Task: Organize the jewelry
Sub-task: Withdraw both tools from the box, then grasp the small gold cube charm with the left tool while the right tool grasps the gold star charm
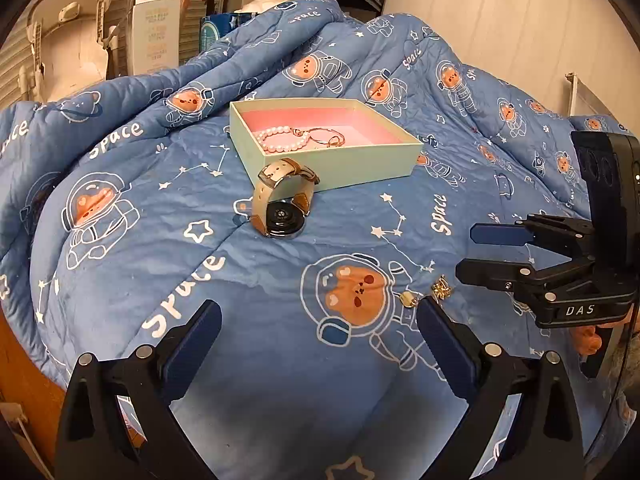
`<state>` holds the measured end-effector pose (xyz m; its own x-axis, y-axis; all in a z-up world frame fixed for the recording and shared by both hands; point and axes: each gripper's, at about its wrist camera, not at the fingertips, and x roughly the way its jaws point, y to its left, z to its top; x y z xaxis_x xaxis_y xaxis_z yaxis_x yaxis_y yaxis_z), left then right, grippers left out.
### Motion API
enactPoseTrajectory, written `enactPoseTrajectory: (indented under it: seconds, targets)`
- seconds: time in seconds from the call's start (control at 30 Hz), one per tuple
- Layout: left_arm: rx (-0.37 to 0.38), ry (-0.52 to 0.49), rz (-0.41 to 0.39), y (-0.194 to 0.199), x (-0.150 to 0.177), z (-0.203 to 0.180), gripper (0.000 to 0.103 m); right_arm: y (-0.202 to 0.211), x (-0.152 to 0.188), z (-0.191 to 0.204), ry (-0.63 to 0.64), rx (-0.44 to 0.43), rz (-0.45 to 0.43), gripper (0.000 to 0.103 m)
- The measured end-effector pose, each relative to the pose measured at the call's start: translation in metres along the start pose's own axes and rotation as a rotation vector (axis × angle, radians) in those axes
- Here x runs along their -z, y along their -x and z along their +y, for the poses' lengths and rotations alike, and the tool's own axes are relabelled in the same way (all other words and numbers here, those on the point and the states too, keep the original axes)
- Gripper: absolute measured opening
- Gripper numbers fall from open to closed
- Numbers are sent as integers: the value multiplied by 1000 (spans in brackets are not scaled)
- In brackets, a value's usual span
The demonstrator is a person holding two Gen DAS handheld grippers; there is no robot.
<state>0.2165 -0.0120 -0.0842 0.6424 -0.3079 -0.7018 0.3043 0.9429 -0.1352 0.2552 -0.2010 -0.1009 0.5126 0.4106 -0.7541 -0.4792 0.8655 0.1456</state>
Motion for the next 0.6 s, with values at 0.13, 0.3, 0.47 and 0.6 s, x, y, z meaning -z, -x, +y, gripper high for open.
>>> enactPoseTrajectory:
  seconds: [0.13,0.3,0.47,0.6]
  targets:
    - [2,-32,-9,4,6,-11,95,-1,10,3,3,13,16,53]
    - [18,-52,14,0,10,-19,82,-3,17,7,24,14,30,46]
    - [37,-66,38,-7,14,-28,67,-9,18,12,36,17,36,39]
    - [45,-85,56,-15,16,-33,52,-16,16,17,65,51,37,32]
